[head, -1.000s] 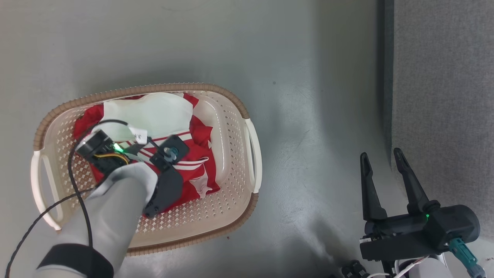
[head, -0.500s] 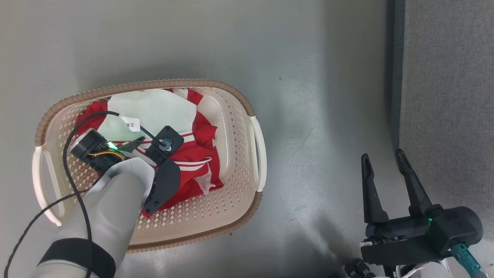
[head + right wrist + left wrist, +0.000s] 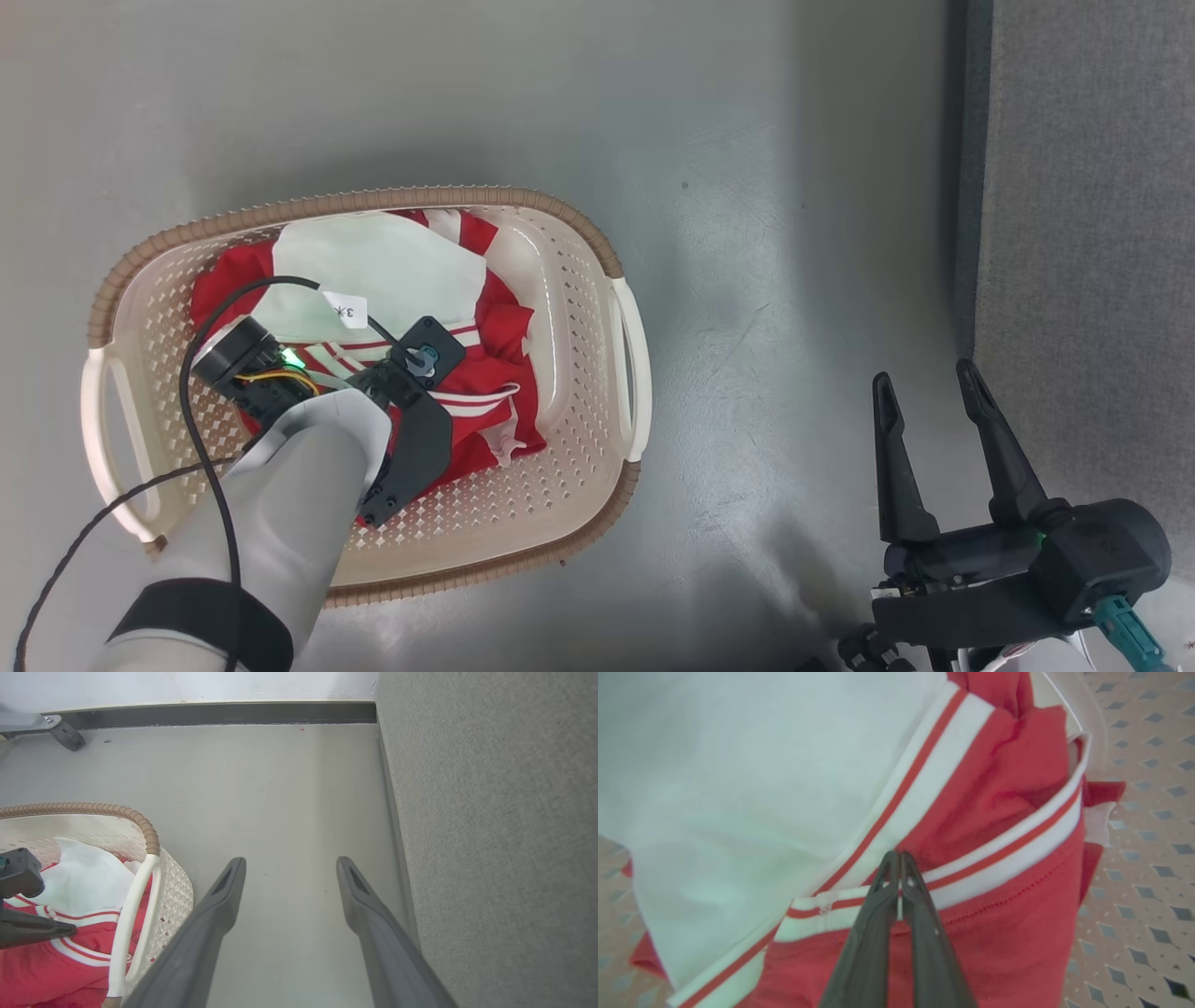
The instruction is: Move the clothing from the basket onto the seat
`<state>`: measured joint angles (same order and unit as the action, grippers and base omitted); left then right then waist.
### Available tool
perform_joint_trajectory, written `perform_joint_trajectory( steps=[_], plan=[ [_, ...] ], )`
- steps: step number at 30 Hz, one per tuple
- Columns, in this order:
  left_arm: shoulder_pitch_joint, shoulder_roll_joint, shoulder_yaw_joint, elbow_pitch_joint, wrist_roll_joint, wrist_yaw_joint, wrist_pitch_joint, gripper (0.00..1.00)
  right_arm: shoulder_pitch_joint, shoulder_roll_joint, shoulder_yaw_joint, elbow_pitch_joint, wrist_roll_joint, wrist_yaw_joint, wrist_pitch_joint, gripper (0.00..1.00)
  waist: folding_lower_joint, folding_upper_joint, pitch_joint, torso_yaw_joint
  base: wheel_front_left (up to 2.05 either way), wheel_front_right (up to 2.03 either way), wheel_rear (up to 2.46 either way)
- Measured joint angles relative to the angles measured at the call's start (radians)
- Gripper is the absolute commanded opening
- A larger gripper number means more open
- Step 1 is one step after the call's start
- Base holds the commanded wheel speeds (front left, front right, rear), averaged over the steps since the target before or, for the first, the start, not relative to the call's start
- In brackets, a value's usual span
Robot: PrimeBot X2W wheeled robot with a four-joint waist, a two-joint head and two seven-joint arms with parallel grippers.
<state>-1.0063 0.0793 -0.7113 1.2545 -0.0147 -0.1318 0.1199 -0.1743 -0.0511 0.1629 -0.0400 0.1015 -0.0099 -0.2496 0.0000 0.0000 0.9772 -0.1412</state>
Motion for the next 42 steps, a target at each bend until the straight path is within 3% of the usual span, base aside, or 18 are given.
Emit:
perform_joint_trajectory(
  steps=[20, 42],
  plan=[
    [0.014, 0.018, -0.001, 0.005, -0.087, 0.0, -0.118, 0.0, -0.104, 0.0, 0.024, 0.052, -0.012, 0.01, 0.0, 1.0, 0.0, 0.0, -0.061, -0.002, 0.0, 0.0, 0.0],
    [0.165, 0.016, 0.03, -0.003, -0.187, 0.0, -0.334, 0.0, -0.164, 0.0, 0.037, 0.231, 0.047, 0.037, 0.0, 1.0, -0.0001, 0.0, -0.3, -0.011, 0.0, 0.0, 0.0]
  ],
)
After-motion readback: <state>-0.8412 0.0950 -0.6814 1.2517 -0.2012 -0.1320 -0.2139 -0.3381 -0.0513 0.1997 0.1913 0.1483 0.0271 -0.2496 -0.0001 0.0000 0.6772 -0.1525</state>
